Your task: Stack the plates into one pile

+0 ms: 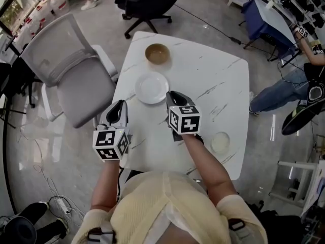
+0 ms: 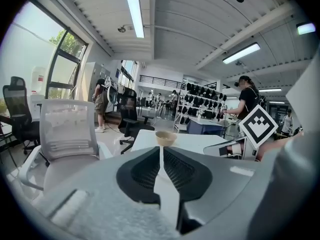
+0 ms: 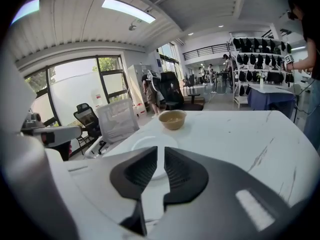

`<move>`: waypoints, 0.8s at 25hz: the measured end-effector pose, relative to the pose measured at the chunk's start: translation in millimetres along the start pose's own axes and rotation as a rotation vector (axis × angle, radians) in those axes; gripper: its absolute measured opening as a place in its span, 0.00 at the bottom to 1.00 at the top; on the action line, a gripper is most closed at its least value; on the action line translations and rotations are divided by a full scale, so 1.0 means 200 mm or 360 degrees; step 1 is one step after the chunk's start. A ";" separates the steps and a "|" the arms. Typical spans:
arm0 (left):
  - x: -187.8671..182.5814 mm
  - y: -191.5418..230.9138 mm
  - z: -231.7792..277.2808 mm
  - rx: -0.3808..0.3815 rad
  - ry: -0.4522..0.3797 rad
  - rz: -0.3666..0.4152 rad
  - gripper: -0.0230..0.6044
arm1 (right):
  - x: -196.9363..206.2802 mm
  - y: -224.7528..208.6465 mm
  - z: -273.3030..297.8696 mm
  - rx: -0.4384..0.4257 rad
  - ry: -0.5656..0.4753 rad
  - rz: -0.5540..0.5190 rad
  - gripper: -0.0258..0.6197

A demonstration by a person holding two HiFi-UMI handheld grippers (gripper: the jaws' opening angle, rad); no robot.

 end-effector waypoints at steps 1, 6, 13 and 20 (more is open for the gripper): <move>0.00 -0.01 0.00 0.0004 0.0001 -0.0004 0.06 | 0.00 0.00 -0.02 -0.0005 -0.0010 0.0008 0.11; -0.01 -0.06 -0.01 0.0071 -0.0017 -0.0025 0.05 | -0.02 0.01 -0.14 -0.0044 -0.0060 0.0010 0.05; -0.03 -0.13 -0.02 0.0113 0.0012 0.0006 0.05 | -0.01 0.00 -0.27 -0.0093 -0.0112 0.0036 0.04; -0.02 -0.14 -0.04 0.0113 0.0055 0.0029 0.02 | 0.03 0.00 -0.35 -0.0100 -0.0120 0.0045 0.04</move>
Point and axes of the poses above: the fingertips, and each gripper's own axes: z forward along the fingers, y to its left, x out of its underside, the point moved 5 cm from there along -z, backward along the fingers, and after that the axes turned 7 degrees about x, right-handed, at the moved point
